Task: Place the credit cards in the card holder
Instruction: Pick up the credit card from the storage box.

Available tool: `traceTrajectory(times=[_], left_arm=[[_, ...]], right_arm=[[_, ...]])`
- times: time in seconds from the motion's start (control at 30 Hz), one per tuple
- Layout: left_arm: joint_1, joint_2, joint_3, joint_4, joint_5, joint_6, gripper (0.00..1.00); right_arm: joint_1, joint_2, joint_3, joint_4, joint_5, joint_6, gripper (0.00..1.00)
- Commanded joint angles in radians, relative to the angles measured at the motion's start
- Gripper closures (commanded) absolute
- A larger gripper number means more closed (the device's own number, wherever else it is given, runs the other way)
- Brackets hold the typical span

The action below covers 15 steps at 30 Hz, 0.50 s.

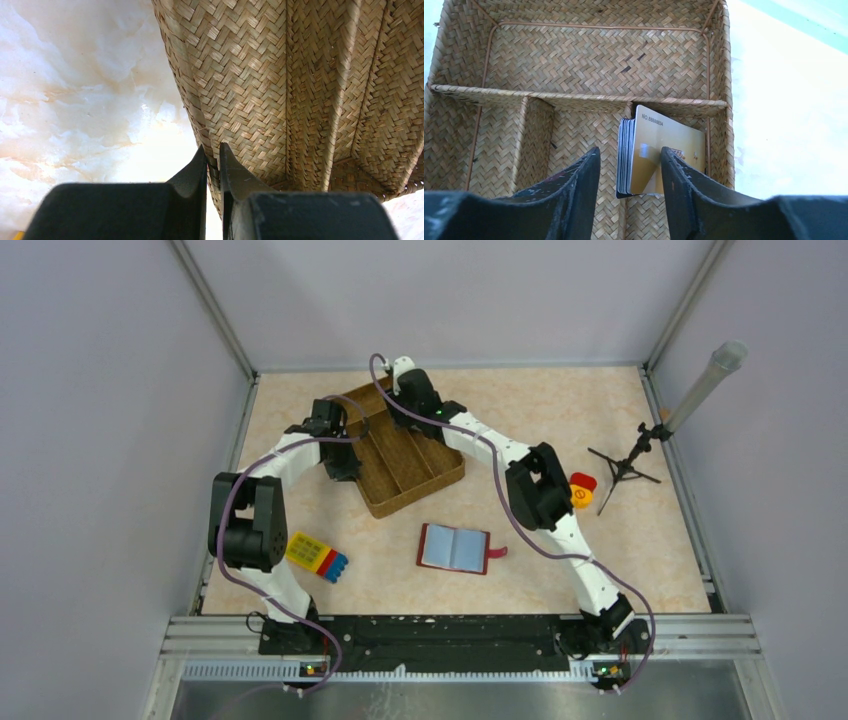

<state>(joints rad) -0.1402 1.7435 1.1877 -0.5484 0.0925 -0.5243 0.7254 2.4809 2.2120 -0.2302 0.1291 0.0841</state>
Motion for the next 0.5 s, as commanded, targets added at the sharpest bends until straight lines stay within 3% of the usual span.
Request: traceTrajectory(times=[0.0,0.47], left_arm=[[-0.022,0.032,0.013,0.012,0.066,0.017,1.0],[-0.022,0.033,0.015,0.007,0.062,0.02,1.0]], right_arm=[[0.02,-0.078,0.004,0.026,-0.016,0.004,0.55],[0.022,-0.153,-0.106,0.172,0.062,-0.02,0.85]])
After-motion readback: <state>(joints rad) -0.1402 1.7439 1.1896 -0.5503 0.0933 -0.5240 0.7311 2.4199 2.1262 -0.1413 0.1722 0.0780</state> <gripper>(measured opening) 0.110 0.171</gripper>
